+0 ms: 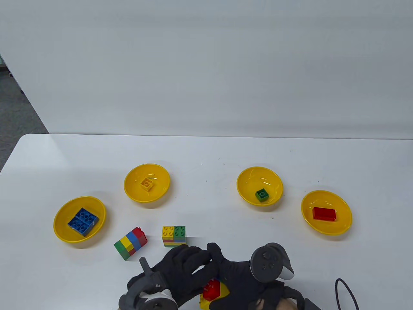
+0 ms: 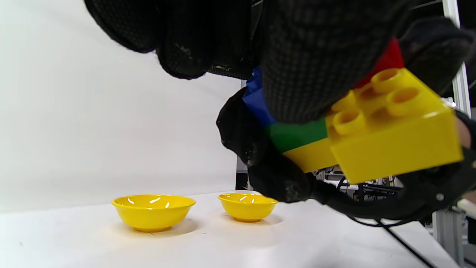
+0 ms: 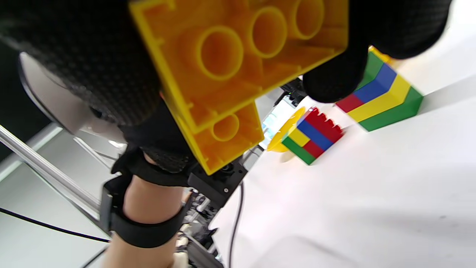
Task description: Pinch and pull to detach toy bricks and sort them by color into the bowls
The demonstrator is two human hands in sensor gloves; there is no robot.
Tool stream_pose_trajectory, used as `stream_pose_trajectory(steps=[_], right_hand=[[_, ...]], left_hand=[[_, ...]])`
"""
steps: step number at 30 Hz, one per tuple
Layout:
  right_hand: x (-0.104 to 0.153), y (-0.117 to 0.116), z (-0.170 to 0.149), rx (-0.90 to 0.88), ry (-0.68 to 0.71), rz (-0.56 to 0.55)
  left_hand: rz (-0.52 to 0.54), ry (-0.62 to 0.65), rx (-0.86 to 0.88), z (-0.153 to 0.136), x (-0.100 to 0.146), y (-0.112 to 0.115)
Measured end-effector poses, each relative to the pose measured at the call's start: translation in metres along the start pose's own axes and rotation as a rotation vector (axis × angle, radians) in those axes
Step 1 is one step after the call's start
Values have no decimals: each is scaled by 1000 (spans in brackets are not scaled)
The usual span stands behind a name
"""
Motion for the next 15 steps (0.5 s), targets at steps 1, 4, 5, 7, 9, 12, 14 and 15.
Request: stream_pose_trajectory(steps=[1, 4, 5, 7, 9, 12, 14, 15], right_hand=[[1, 2, 1, 21, -1, -14], [2, 2, 1, 43, -23, -28], [3, 2, 1, 43, -24, -31], [2, 0, -2, 8, -27, -46], [2, -2, -3, 5, -31, -44], [1, 0, -2, 35, -20, -64], [1, 3, -2, -5, -8, -65], [2, 4, -3, -41, -6, -82]], left_hand=[[7, 2, -3, 0, 0, 1], [9, 14, 30, 0, -1, 2], [11, 22, 2, 1, 0, 2], [92, 85, -119, 8, 2, 2], [106, 133, -184, 12, 4, 3], [99, 133, -229, 15, 3, 5], [82, 135, -217, 14, 1, 8], [83, 129, -209, 12, 1, 9]])
Point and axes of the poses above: the tracker on the back of each hand, its own z axis roughly to the thumb side, its own x axis roughly from the fingertips to the wrist, y = z × x, the point moved 1 cm from there along -x, roughly from the wrist to the fingertips, and after that the axes turned 1 degree about z, right-handed, at the moved point
